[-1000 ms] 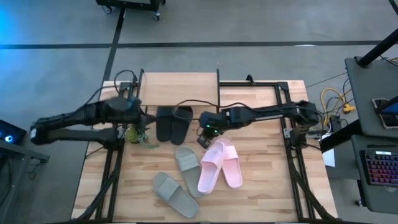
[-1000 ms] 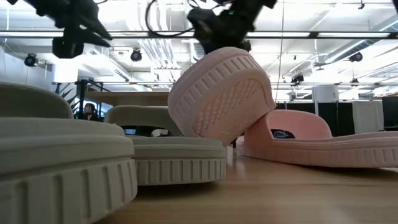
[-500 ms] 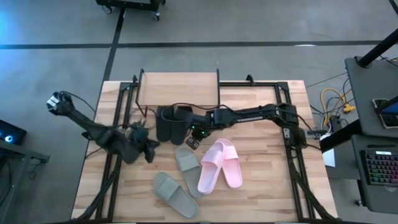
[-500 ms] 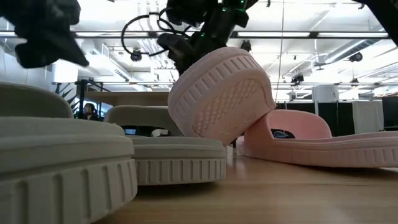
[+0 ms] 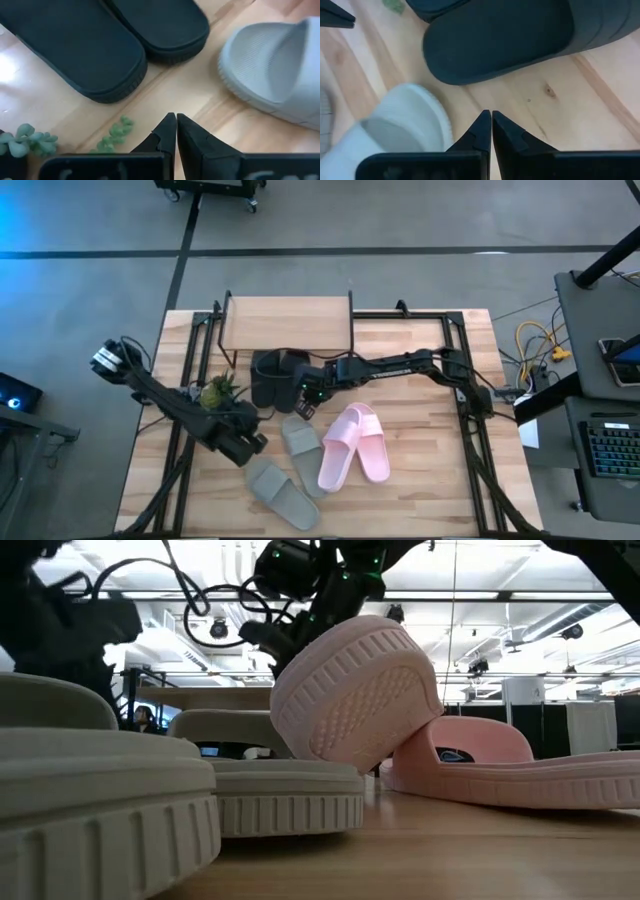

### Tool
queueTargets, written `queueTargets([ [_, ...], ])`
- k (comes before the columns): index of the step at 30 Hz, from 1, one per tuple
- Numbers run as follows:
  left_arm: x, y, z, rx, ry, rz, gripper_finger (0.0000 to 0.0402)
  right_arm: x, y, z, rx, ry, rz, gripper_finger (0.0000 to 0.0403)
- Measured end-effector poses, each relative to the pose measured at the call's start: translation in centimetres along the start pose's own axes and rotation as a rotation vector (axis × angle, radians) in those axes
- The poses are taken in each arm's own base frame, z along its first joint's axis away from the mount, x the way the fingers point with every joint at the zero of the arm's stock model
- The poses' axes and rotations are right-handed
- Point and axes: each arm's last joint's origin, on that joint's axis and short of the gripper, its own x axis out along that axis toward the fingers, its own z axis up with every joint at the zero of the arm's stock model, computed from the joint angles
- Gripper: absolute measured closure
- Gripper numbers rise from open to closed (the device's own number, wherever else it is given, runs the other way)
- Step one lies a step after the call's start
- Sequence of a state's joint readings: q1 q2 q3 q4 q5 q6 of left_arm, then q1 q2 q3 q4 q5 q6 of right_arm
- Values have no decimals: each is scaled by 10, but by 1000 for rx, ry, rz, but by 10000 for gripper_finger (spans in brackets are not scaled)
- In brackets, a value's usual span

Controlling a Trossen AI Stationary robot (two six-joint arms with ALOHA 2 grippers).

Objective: Pick and place slides into the shelf
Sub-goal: Adjust the black sliders

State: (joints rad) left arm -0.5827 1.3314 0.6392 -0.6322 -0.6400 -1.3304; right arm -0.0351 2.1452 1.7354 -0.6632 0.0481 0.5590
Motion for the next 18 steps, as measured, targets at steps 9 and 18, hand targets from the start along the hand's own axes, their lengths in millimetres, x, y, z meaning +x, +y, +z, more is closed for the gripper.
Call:
queueTargets([
  [9, 30, 0, -5, 31, -40, 143, 402, 0, -2, 0, -45, -22, -54, 394],
  [18, 71, 14, 6, -6, -50, 358, 401, 1, -3, -1, -49, -12, -61, 394],
])
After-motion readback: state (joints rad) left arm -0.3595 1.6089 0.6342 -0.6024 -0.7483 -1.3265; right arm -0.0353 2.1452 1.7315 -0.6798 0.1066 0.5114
